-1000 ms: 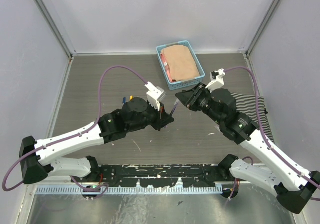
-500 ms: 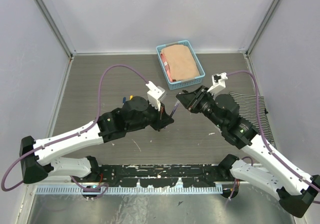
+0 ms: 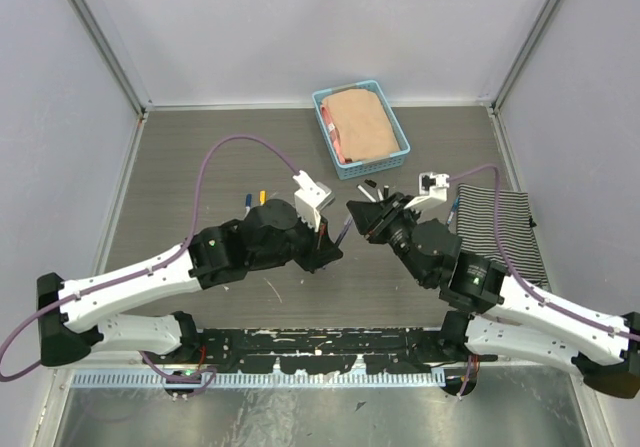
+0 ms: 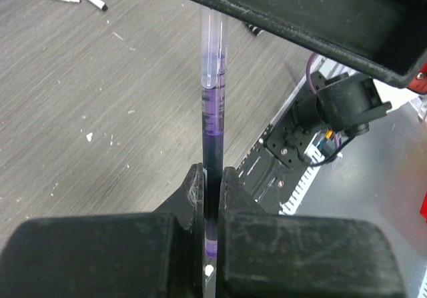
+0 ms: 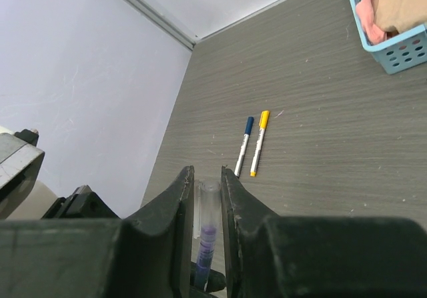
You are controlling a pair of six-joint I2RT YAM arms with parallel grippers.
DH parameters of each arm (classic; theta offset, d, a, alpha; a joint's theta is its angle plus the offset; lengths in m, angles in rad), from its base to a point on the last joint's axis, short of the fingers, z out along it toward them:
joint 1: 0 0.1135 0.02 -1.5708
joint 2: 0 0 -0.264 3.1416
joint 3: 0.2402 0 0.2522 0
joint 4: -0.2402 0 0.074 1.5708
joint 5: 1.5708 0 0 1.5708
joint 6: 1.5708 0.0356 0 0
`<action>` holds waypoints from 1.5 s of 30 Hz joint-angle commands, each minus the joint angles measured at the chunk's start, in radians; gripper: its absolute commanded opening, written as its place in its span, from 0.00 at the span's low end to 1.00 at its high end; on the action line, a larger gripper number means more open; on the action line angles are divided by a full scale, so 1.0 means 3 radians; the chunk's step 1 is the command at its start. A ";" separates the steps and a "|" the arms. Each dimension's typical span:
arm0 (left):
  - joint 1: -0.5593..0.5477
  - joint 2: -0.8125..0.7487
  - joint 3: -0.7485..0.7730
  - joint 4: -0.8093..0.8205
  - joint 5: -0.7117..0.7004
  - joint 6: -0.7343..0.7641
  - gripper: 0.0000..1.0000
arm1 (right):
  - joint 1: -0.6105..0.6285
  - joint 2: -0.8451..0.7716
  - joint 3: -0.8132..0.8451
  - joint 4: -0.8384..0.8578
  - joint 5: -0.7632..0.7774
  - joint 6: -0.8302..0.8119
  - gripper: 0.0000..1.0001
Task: Insert the pens into the pen caps
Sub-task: Press the pen cap onto the pen.
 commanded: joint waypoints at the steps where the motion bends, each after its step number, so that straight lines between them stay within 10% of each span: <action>1: 0.0049 -0.0193 0.0326 0.1028 -0.0295 0.0020 0.00 | 0.0720 0.0233 -0.0269 -0.0549 -0.0075 0.0250 0.00; 13: 0.0044 -0.0360 0.0313 0.1329 -0.0319 0.0215 0.00 | 0.1375 0.0628 -0.0682 -0.0216 -0.0280 0.0853 0.00; 45: 0.0044 -0.0619 0.0023 0.1582 -0.0270 0.0375 0.00 | 0.1110 0.0749 -0.0941 0.0945 -0.1078 0.1034 0.00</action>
